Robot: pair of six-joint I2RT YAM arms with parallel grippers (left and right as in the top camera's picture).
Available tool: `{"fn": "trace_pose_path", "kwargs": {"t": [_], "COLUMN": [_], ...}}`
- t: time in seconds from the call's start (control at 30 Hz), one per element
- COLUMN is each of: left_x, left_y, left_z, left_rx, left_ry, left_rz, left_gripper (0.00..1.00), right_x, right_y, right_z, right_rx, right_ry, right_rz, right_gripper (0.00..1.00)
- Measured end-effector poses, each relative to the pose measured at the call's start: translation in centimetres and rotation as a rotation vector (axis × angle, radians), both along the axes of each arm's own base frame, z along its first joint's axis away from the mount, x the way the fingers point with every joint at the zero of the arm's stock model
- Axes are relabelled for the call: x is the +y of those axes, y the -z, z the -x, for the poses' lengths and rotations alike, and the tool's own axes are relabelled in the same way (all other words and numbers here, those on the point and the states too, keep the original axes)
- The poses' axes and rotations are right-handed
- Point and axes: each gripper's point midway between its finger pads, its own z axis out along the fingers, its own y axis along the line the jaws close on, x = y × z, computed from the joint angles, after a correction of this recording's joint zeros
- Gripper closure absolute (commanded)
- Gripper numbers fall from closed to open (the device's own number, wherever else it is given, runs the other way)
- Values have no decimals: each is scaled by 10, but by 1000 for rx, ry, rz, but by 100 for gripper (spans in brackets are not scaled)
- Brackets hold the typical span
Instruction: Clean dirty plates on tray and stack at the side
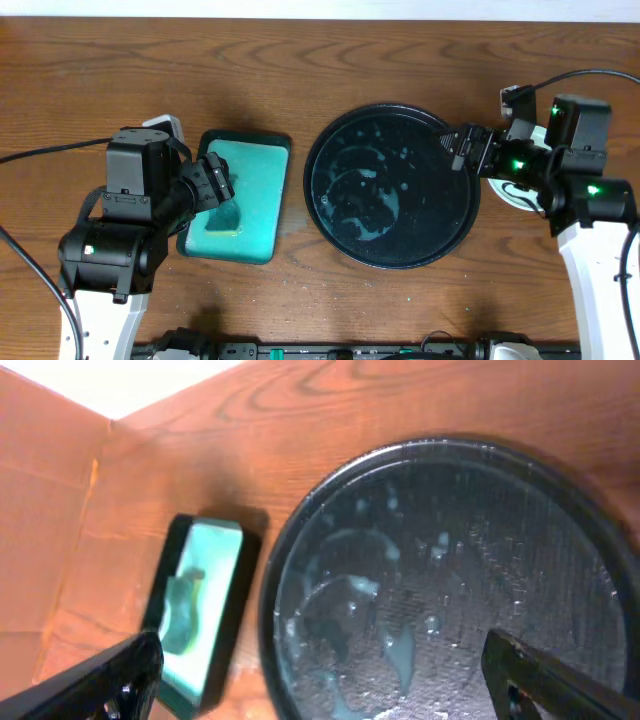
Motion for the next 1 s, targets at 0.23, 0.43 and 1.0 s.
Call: {"fn": "trace_pose_path", "kwargs": {"t": [0.23, 0.43, 1.0], "left_x": [0, 0, 0], "left_y": [0, 1, 0], "left_z": [0, 0, 0], "left_rx": [0, 3, 2], "left_ry": [0, 1, 0], "left_rz": [0, 0, 0], "left_gripper": [20, 20, 20], "right_x": [1, 2, -10], "right_y": [11, 16, 75], "right_z": [28, 83, 100], "right_rx": [-339, -581, -829], "right_ry": [-13, -50, 61], "right_rz": [48, 161, 324], "right_gripper": [1, 1, 1]}}
